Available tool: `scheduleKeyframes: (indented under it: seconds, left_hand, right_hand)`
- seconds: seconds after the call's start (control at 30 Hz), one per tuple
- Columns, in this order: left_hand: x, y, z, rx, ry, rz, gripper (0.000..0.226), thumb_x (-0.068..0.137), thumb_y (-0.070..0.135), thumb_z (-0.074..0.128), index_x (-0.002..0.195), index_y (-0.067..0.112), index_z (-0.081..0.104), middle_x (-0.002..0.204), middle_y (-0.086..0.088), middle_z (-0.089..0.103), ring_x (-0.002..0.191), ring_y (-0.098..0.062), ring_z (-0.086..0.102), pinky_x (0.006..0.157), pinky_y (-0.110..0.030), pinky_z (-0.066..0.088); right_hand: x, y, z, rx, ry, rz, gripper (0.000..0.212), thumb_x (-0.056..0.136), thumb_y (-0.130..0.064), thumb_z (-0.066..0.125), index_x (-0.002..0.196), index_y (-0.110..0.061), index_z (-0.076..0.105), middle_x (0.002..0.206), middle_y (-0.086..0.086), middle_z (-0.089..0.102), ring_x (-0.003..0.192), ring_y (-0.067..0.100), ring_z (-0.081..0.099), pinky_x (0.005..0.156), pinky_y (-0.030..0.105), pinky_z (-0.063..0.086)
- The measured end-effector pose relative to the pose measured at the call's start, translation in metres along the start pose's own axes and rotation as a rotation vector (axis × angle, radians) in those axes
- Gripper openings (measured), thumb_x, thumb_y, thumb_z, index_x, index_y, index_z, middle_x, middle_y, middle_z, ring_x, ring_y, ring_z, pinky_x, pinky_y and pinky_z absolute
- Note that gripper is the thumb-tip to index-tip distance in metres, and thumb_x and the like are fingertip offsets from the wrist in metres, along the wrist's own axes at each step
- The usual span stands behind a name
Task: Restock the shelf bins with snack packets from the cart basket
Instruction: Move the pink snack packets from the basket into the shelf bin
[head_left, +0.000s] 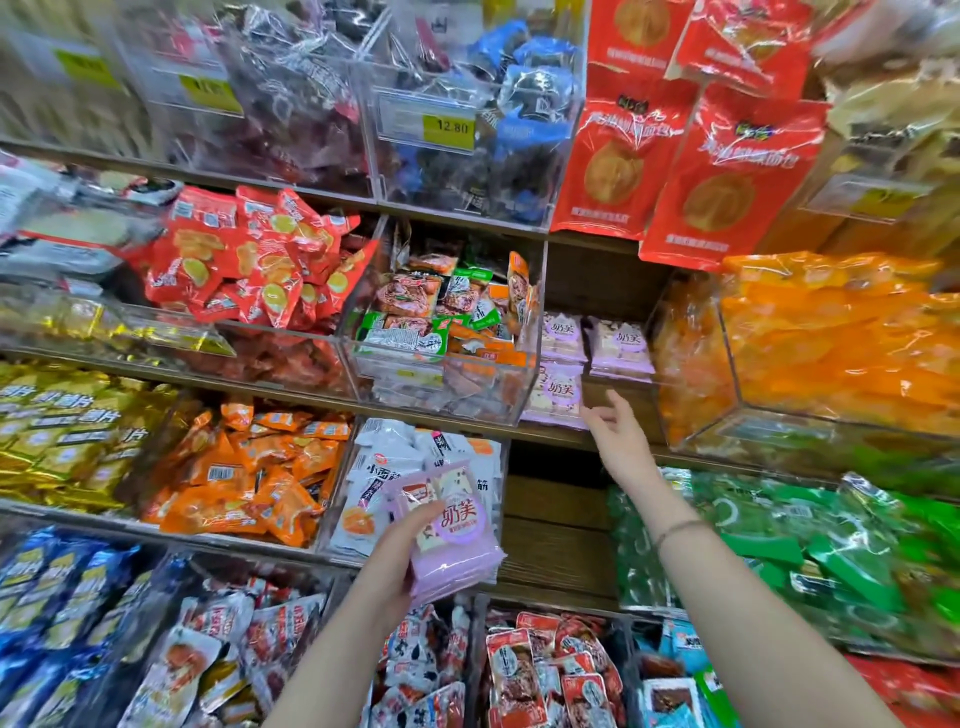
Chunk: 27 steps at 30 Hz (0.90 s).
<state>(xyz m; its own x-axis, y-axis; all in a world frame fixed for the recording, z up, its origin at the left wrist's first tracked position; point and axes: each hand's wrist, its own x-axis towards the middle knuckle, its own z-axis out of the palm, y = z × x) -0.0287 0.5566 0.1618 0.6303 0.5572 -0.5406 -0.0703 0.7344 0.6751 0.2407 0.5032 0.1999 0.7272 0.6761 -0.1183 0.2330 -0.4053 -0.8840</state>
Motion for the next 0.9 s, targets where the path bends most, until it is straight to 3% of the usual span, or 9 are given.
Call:
scheduleKeyframes:
  seconds: [0.07,0.13,0.23,0.33,0.43,0.57,0.67,0.73,0.9]
  left_hand:
    - [0.001,-0.002,0.003,0.001,-0.008,-0.017,0.051,0.068,0.035,0.071,0.113,0.014,0.065,0.103,-0.014,0.073,0.09,-0.034,0.07,0.082,-0.04,0.055]
    - [0.003,-0.007,0.008,0.025,-0.016,-0.038,0.062,0.066,0.036,0.075,0.121,0.011,0.061,0.114,-0.017,0.068,0.102,-0.035,0.066,0.093,-0.045,0.051]
    - [0.006,-0.015,0.017,0.116,-0.018,-0.033,0.087,0.055,0.047,0.083,0.129,0.011,0.056,0.13,-0.018,0.058,0.118,-0.036,0.055,0.107,-0.049,0.038]
    - [0.007,-0.022,0.023,0.162,0.003,-0.012,0.117,0.046,0.064,0.084,0.14,0.009,0.042,0.137,-0.018,0.049,0.12,-0.036,0.051,0.106,-0.047,0.037]
    - [0.01,-0.027,0.031,0.225,0.009,0.022,0.132,0.043,0.078,0.074,0.148,0.014,0.027,0.147,-0.015,0.04,0.131,-0.034,0.044,0.11,-0.051,0.035]
    - [0.013,-0.029,0.044,0.361,0.057,0.064,0.114,0.056,0.077,0.056,0.149,0.017,0.027,0.153,-0.007,0.031,0.139,-0.028,0.031,0.109,-0.046,0.03]
    - [0.019,-0.031,0.043,0.339,0.09,0.048,0.099,0.073,0.066,0.059,0.151,0.018,0.022,0.155,-0.007,0.029,0.14,-0.029,0.029,0.11,-0.049,0.028]
    - [0.024,-0.031,0.04,0.307,0.107,0.021,0.092,0.08,0.055,0.064,0.151,0.018,0.019,0.155,-0.007,0.027,0.141,-0.03,0.028,0.11,-0.049,0.027]
    - [0.029,-0.034,0.034,0.277,0.083,0.018,0.085,0.083,0.045,0.068,0.15,0.02,0.023,0.154,-0.007,0.03,0.141,-0.031,0.028,0.11,-0.048,0.027]
  right_hand:
    - [-0.034,0.005,0.011,0.008,-0.04,-0.069,0.048,0.089,-0.043,0.058,0.13,-0.022,0.043,0.103,-0.009,0.057,0.092,0.006,0.056,0.072,0.017,0.04]
    - [-0.072,0.013,0.03,-0.006,-0.277,-0.053,0.037,0.082,-0.047,0.064,0.111,-0.027,0.052,0.097,-0.007,0.058,0.09,0.013,0.059,0.069,0.019,0.044]
    - [-0.111,0.019,0.051,-0.021,-0.485,-0.011,0.048,0.066,-0.054,0.072,0.102,-0.028,0.053,0.099,0.001,0.062,0.085,0.011,0.059,0.068,0.018,0.048]
    - [-0.119,0.021,0.048,0.076,-0.4,0.044,0.035,0.078,-0.039,0.071,0.105,-0.02,0.058,0.106,0.006,0.066,0.094,0.022,0.064,0.08,0.029,0.052]
    - [-0.119,0.024,0.037,0.163,-0.333,0.092,0.023,0.088,-0.03,0.063,0.107,-0.017,0.063,0.101,0.006,0.07,0.092,0.025,0.067,0.079,0.028,0.052]
    - [-0.11,0.033,0.026,0.401,-0.271,0.164,0.018,0.093,-0.021,0.057,0.106,-0.011,0.065,0.098,0.009,0.072,0.087,0.022,0.069,0.078,0.03,0.055]
    - [-0.091,0.041,0.01,0.639,-0.164,0.243,0.02,0.094,-0.019,0.055,0.106,-0.006,0.064,0.102,0.011,0.071,0.09,0.02,0.068,0.073,0.03,0.052]
    - [-0.073,0.044,-0.002,0.761,-0.043,0.284,0.016,0.095,-0.019,0.053,0.103,-0.008,0.063,0.097,0.009,0.071,0.081,0.015,0.068,0.067,0.027,0.05]
    - [-0.029,0.046,-0.023,0.742,0.237,0.457,0.018,0.094,-0.021,0.056,0.109,-0.013,0.058,0.085,0.002,0.062,0.065,0.011,0.051,0.051,0.022,0.041]
